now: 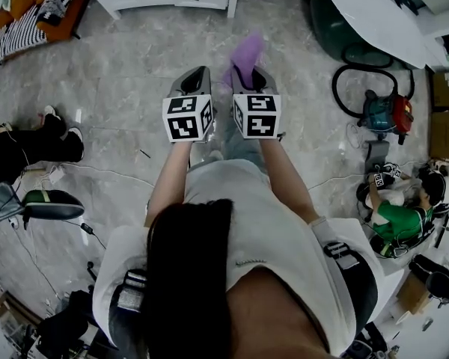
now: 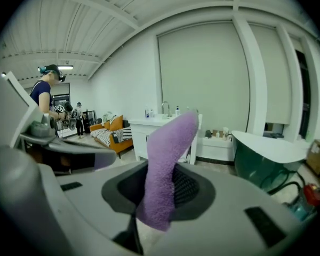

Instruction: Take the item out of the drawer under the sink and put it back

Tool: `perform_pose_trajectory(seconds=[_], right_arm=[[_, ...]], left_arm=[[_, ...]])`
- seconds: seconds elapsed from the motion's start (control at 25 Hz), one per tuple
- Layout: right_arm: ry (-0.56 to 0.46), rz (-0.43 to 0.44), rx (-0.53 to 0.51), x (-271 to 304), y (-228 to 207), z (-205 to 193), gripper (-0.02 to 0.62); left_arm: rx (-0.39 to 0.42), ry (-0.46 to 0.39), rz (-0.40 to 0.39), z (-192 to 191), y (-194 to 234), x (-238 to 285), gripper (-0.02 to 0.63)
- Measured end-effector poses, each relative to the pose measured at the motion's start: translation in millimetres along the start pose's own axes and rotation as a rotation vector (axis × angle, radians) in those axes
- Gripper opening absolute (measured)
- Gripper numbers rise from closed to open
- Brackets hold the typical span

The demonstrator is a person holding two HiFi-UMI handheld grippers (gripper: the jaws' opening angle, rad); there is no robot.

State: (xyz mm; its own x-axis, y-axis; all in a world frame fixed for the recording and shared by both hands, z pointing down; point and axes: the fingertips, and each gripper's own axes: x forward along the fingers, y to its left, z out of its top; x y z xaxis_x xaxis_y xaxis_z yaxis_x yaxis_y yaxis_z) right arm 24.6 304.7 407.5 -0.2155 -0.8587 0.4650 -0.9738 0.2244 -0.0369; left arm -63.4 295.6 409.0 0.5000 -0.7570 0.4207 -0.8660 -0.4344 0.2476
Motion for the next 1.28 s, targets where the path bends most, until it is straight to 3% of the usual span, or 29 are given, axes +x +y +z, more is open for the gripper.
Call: perform_pose_trajectory(seconds=[0.28, 0.84, 1.12, 1.28], right_arm=[[0.01, 0.016, 0.001, 43, -30, 16, 0.114], [0.066, 0.109, -0.029, 142, -94, 68, 0.114], [0.097, 0.116, -0.022, 173, -126, 79, 0.114], [0.101, 0.133, -0.023, 186, -142, 81, 0.114]], left_arm=[[-0.01, 0.005, 0.082, 22, 20, 46, 0.003], [-0.037, 0.007, 0.108, 80, 25, 156, 0.003], [-0.073, 0.051, 0.172, 88, 30, 198, 0.003], [-0.085, 0.043, 0.151, 93, 22, 218, 0.003]])
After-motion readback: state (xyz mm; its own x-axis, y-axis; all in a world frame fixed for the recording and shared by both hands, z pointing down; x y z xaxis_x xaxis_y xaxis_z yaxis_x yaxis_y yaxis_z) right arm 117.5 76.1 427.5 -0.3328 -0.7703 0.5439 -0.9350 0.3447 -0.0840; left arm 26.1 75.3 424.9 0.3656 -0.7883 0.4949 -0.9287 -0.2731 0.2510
